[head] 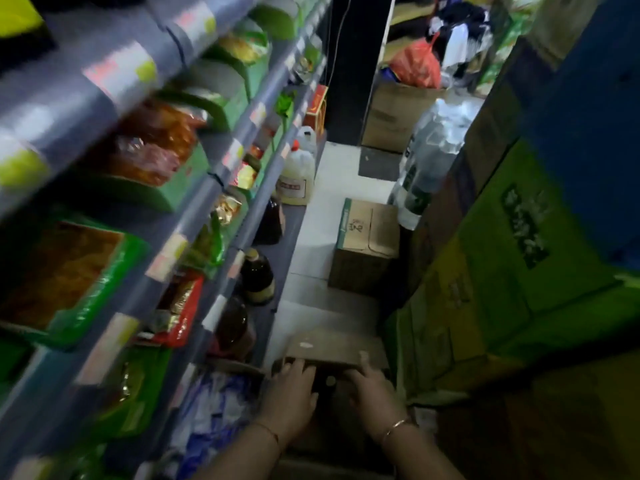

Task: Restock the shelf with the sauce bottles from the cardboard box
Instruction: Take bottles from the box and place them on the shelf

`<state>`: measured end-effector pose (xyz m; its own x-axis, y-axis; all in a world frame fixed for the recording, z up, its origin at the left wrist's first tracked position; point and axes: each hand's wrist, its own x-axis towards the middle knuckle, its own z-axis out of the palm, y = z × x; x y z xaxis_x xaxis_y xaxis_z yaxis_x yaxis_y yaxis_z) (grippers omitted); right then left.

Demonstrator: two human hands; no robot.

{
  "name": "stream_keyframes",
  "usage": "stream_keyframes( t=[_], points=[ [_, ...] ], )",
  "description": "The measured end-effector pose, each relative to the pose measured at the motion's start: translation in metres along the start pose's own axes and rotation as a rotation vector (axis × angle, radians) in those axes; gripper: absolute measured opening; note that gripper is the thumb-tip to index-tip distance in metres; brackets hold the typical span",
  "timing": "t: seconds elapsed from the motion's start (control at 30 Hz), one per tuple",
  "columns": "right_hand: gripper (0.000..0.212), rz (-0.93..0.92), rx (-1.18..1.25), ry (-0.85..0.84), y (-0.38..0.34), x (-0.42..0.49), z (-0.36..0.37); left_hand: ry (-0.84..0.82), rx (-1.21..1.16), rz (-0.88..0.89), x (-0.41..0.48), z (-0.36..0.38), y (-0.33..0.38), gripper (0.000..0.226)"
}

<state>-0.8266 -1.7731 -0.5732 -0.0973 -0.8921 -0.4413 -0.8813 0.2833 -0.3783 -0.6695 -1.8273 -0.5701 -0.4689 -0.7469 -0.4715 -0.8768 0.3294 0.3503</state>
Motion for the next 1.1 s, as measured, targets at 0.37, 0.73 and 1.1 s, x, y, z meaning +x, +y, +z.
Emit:
stream_keyframes(
  t=[0.37, 0.73, 1.1],
  points=[
    [0.05, 0.154, 0.198, -0.011, 0.112, 0.127, 0.221, 0.066, -0.489, -0.262, 0.138, 0.222, -0.083, 0.056],
    [0.041, 0.198, 0.663, 0.248, 0.14, 0.19, 0.312, 0.369, -0.974, -0.341, 0.202, 0.307, -0.124, 0.048],
    [0.033, 0.205, 0.875, 0.351, 0.122, 0.175, 0.306, 0.505, -0.941, -0.223, 0.194, 0.297, -0.117, 0.029]
  ],
)
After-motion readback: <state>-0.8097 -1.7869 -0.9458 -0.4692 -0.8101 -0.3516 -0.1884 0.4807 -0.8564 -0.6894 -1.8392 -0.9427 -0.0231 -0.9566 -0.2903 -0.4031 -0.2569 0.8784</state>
